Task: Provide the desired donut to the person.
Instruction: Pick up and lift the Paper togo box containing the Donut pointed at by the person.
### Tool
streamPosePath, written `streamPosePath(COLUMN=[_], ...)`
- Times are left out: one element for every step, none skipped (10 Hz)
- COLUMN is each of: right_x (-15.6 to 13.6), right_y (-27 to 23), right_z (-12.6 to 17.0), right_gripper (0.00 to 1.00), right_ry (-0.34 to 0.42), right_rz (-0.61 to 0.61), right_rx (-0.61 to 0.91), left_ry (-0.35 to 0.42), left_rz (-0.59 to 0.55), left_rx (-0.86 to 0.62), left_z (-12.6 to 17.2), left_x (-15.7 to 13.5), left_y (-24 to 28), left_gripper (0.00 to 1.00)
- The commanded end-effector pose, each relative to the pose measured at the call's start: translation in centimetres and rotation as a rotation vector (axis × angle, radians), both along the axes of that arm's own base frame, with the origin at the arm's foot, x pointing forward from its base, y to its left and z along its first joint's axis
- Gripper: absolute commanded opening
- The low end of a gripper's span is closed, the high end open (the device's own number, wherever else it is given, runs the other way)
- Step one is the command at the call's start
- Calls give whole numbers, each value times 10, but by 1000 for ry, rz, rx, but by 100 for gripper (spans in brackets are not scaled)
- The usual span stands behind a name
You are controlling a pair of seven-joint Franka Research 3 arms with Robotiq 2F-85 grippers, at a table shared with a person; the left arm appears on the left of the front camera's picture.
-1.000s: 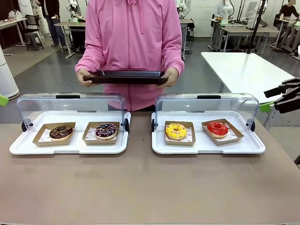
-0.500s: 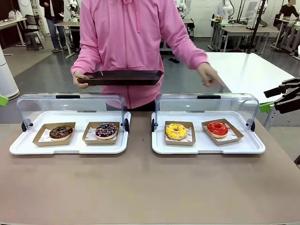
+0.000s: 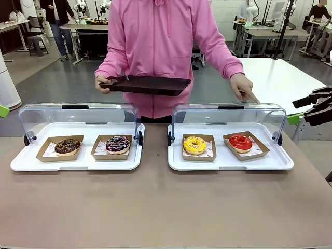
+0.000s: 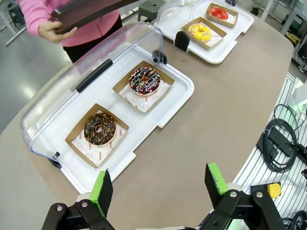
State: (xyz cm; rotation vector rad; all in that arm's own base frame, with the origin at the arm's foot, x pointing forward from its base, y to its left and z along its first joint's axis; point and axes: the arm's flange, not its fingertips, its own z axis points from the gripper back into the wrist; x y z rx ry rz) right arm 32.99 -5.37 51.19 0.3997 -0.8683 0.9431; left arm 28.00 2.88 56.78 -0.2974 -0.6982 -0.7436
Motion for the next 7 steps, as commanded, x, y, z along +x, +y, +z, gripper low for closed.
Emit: streamPosePath(right_x=[2, 2, 2, 2, 2, 2, 2], right_y=[0, 0, 0, 0, 0, 0, 0], right_z=[0, 0, 0, 0, 0, 0, 0], right_gripper=[100, 100, 100, 100, 100, 100, 100], right_ry=[-12, -12, -12, -12, -12, -12, -12], right_rz=[19, 19, 19, 19, 19, 19, 19], right_rx=[17, 17, 17, 17, 17, 17, 17], left_ry=[-9, -9, -9, -9, -9, -9, -9], left_rz=[-2, -2, -2, -2, -2, -2, -2], left_rx=[-5, -5, -5, -5, -5, -5, -5], left_z=[0, 0, 0, 0, 0, 0, 0], left_x=[0, 0, 0, 0, 0, 0, 0], left_y=[1, 1, 1, 1, 1, 1, 1], left_gripper=[100, 100, 100, 100, 100, 100, 100])
